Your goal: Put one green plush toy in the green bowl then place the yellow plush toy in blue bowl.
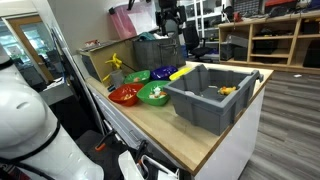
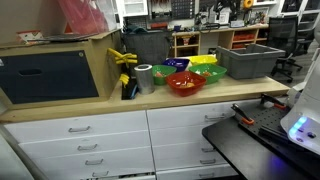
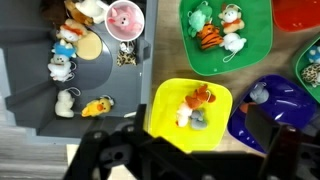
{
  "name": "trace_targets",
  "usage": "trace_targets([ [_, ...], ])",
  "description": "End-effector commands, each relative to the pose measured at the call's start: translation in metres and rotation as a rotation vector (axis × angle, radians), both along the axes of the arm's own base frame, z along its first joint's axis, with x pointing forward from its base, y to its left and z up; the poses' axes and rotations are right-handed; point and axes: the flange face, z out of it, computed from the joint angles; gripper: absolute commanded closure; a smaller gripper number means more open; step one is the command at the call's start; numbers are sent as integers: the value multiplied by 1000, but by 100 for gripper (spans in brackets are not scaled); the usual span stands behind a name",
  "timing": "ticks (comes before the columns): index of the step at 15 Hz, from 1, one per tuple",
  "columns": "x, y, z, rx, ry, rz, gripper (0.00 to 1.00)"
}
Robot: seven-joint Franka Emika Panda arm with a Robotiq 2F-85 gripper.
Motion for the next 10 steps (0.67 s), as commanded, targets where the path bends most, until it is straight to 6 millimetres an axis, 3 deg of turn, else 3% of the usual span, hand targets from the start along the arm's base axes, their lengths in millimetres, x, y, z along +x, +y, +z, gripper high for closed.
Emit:
trace_targets([
  [1,-13,7,15,-2,37,9,0],
  [3,-18,11,18,6,48,14,0],
  [4,-31,0,48,10,50,15,0],
  [10,-61,-17,99,3,44,-12,0],
])
